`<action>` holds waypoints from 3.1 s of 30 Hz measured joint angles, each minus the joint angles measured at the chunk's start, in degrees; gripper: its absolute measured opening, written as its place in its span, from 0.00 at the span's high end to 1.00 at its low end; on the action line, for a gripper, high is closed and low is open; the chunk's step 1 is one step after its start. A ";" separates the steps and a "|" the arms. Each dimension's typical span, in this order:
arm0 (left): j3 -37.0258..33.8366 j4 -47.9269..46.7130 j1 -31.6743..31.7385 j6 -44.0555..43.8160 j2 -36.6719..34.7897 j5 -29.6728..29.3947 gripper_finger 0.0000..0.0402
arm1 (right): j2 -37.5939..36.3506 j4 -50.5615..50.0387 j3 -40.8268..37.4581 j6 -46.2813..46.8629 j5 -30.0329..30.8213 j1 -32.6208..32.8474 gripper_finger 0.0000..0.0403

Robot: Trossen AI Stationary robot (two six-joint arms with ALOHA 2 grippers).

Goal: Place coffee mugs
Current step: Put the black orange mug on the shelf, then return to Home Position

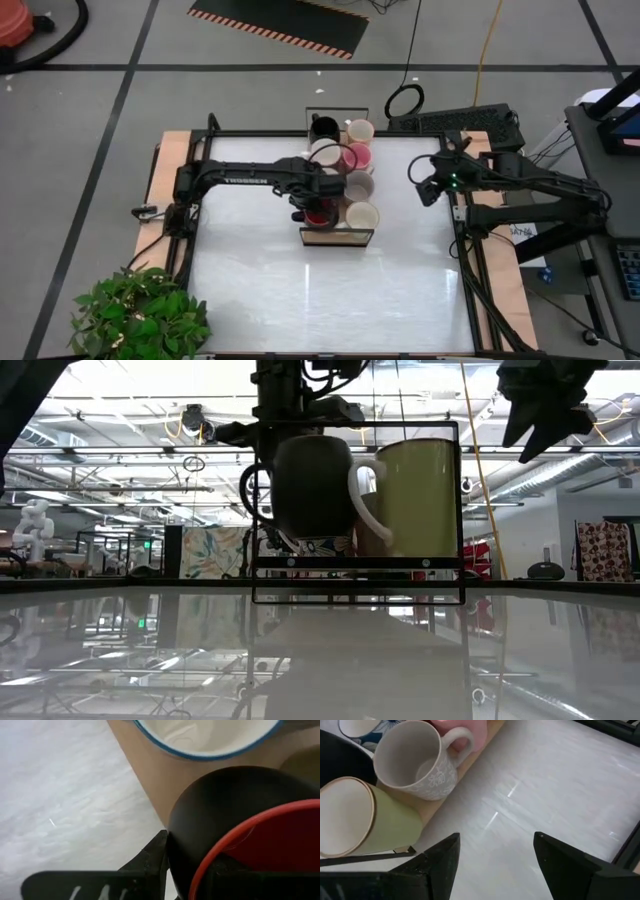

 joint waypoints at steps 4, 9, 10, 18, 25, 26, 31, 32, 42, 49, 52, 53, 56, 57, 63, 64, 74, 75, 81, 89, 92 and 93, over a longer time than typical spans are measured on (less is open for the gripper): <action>0.00 1.17 -0.61 -1.86 0.46 0.30 0.85 | -0.67 -1.21 0.00 -0.47 0.00 0.00 0.39; 0.02 2.10 -1.16 -2.84 0.87 0.32 0.84 | -1.46 -1.36 0.00 -2.20 0.00 0.00 0.39; 0.02 2.06 -1.23 -2.95 0.88 0.32 0.82 | -1.54 -1.28 0.00 -2.94 0.00 0.00 0.39; 0.07 1.74 -2.33 -7.52 0.84 1.19 0.52 | -1.55 3.82 0.00 -10.57 -3.50 -0.02 0.39; 0.07 0.82 -2.64 -7.17 0.08 8.74 0.31 | -1.55 9.93 0.00 -16.14 -5.97 -0.02 0.39; 0.10 1.00 -2.63 -7.45 -0.14 9.62 0.29 | -1.55 10.80 0.00 -17.00 -5.97 -0.02 0.39; 0.15 1.27 -2.95 -8.83 -2.33 10.61 0.28 | -1.55 16.62 0.00 -21.19 -5.98 -0.02 0.39; 0.15 1.24 -3.02 -8.96 -2.92 10.25 0.27 | -1.55 17.79 0.00 -21.48 -5.99 -0.02 0.39; 0.11 2.86 -3.10 -6.65 -10.34 1.99 0.28 | -1.53 24.85 0.00 -26.77 -16.25 0.03 0.55; 0.11 3.36 -3.11 -0.82 -13.75 1.86 0.52 | -1.53 24.91 0.00 -30.31 -19.45 0.16 0.81; 0.09 3.08 -3.34 3.33 -14.29 1.96 0.70 | -1.53 25.94 -0.02 -31.29 -19.45 0.15 0.94; 0.09 3.31 -3.55 5.20 -14.45 2.01 0.76 | -1.57 27.31 -0.02 -31.31 -19.45 0.15 0.97; 0.07 3.55 -4.36 12.01 -15.50 1.95 0.90 | -1.91 33.68 -0.02 -31.55 -19.45 0.17 0.98; 0.07 3.96 -4.73 14.30 -15.65 1.83 0.94 | -2.05 36.13 -0.02 -32.07 -19.45 0.17 0.98; 0.02 3.64 -6.25 28.53 -16.45 -2.15 0.99 | -2.16 42.74 -0.02 -37.43 -19.45 0.16 1.00; 0.02 3.71 -6.76 31.21 -16.72 -3.85 0.99 | -2.14 42.78 -0.02 -38.14 -19.45 0.15 1.00; 0.02 5.84 -14.31 44.34 -16.98 -17.99 0.99 | -2.18 44.15 -0.02 -43.58 -22.61 0.19 1.00; 0.02 6.15 -14.71 45.15 -16.98 -18.26 0.99 | -2.23 44.57 -0.02 -43.69 -22.74 0.25 1.00; -5.58 15.02 -15.00 49.09 -19.27 -16.13 1.00 | -2.24 46.20 -0.02 -44.86 -22.53 1.39 1.00; -30.14 36.93 -14.19 49.24 -32.77 -12.95 1.00 | -3.08 47.23 -0.02 -47.81 -22.49 3.30 1.00; -37.49 42.10 -14.19 50.37 -38.23 -12.95 1.00 | -3.15 46.64 -0.02 -48.08 -22.51 3.41 1.00; -39.47 43.36 -14.19 50.92 -39.68 -12.96 1.00 | -3.17 46.73 -0.17 -48.33 -22.49 3.41 1.00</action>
